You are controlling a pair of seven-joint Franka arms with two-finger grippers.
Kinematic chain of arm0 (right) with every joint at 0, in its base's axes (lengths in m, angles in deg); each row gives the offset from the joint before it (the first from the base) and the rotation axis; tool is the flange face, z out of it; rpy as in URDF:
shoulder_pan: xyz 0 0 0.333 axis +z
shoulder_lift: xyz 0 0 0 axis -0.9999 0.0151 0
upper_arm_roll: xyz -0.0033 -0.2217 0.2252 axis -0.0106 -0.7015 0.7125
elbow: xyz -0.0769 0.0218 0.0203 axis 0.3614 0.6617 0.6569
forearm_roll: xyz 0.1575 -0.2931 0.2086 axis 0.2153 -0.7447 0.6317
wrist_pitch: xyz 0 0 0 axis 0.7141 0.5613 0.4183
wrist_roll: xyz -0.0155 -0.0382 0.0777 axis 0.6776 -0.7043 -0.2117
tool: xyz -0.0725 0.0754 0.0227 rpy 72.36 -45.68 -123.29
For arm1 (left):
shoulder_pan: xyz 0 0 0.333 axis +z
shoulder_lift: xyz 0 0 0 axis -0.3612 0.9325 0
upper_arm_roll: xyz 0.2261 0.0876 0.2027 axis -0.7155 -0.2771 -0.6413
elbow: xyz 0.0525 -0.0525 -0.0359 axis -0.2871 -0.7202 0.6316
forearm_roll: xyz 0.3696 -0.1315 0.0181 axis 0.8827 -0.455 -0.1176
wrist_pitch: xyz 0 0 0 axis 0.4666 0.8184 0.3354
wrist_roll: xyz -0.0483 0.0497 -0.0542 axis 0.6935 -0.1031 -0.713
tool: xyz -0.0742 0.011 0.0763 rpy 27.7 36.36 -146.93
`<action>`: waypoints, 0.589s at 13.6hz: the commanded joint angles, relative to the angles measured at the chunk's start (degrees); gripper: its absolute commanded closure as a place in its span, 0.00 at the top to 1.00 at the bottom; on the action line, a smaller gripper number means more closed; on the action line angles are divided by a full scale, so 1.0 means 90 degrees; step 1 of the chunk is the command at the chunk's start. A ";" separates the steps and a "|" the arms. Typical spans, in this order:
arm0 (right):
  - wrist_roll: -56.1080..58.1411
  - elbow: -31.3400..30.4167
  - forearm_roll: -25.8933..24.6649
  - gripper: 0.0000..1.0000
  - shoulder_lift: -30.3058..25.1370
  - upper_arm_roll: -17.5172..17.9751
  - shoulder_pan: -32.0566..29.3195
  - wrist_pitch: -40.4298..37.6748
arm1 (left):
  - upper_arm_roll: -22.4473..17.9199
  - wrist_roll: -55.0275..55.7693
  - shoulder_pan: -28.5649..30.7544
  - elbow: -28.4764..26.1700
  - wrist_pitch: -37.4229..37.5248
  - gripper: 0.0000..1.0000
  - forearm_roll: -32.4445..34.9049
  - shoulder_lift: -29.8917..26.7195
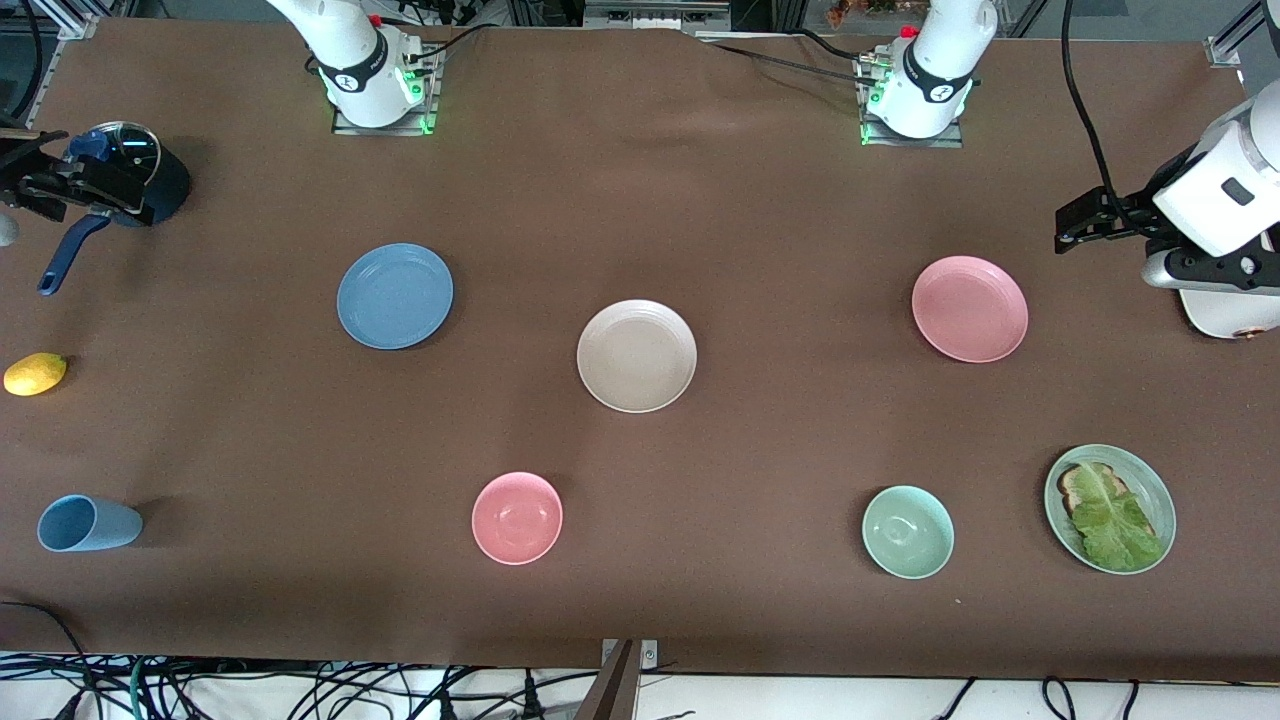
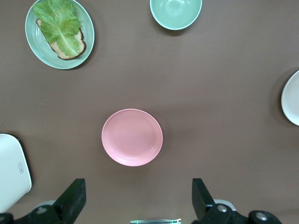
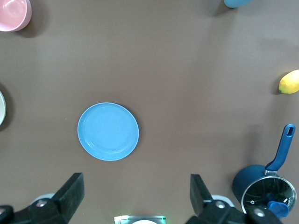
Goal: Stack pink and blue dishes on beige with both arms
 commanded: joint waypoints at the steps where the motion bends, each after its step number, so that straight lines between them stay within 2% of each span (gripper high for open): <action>1: 0.0044 -0.0072 0.0027 1.00 -0.0103 -0.0006 -0.0016 -0.0049 | -0.0035 0.0026 0.0022 -0.0076 0.0031 1.00 -0.0116 -0.0078; 8: 0.0034 -0.0081 0.0027 1.00 -0.0103 -0.0006 -0.0025 -0.0049 | -0.0025 0.0017 0.0022 -0.0056 0.0031 1.00 -0.0116 -0.0039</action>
